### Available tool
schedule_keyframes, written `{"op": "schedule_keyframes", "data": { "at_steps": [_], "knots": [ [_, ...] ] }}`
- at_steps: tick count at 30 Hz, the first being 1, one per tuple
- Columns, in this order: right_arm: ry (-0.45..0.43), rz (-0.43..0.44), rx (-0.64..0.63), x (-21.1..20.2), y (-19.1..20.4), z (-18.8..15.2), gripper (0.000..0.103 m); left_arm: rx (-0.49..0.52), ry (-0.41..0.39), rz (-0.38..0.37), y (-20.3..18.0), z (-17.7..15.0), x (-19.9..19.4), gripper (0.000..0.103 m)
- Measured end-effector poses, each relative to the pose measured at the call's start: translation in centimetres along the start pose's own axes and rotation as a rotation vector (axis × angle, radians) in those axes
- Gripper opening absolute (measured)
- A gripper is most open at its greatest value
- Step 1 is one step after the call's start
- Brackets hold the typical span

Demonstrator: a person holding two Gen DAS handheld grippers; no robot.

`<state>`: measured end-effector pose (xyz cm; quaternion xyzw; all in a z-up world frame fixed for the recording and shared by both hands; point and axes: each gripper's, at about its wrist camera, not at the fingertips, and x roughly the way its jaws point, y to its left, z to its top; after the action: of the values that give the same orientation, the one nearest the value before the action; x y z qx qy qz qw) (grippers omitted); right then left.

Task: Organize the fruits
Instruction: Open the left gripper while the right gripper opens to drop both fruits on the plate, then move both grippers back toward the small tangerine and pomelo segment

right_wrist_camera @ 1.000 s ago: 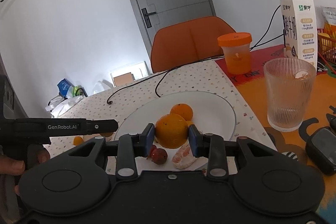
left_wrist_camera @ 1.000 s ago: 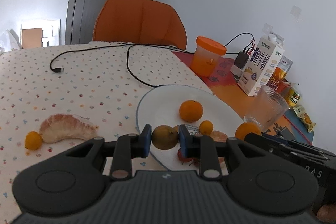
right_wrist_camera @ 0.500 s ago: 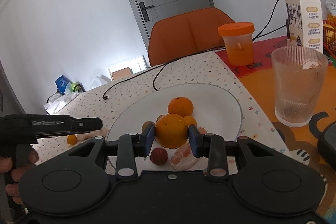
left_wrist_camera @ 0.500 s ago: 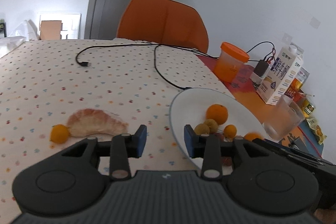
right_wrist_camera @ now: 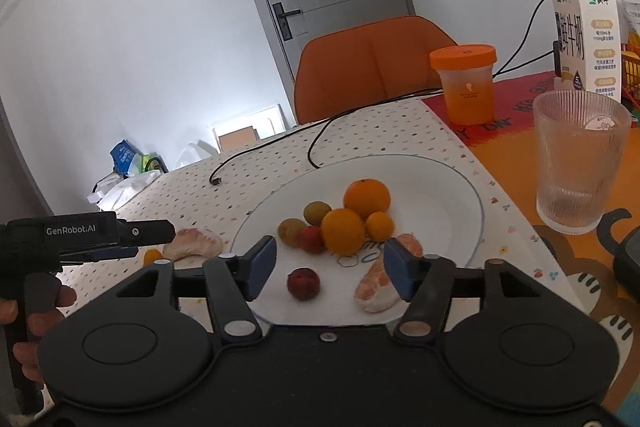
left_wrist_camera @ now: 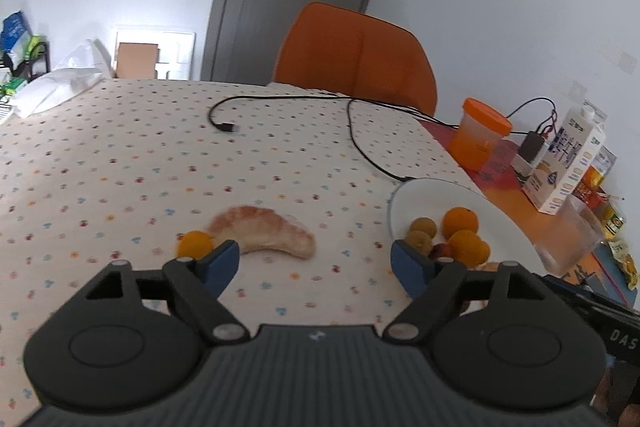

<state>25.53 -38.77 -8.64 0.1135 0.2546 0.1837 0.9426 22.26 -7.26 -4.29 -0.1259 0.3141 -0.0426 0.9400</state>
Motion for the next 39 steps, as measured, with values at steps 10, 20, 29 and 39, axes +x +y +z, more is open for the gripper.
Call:
{"op": "schedule_keyframes", "data": {
  "at_steps": [10, 20, 29, 39],
  "knots": [
    [-0.022, -0.010, -0.039, -0.5, 2.2, -0.5, 0.102, 0.011, -0.011, 0.048, 2.2, -0.8, -1.6, 0.085],
    [0.006, 0.022, -0.048, 0.4, 3.7, -1.1, 0.103, -0.015, -0.010, 0.075, 4.8, -1.2, -2.6, 0.085],
    [0.013, 0.053, -0.057, 0.7, 5.1, -1.0, 0.103, -0.026, -0.002, 0.087, 6.4, -1.2, -3.2, 0.085],
    [0.012, 0.086, -0.095, 1.0, 6.2, -0.5, 0.103, -0.030, -0.009, 0.064, 7.1, -0.6, -2.8, 0.085]
  ]
}}
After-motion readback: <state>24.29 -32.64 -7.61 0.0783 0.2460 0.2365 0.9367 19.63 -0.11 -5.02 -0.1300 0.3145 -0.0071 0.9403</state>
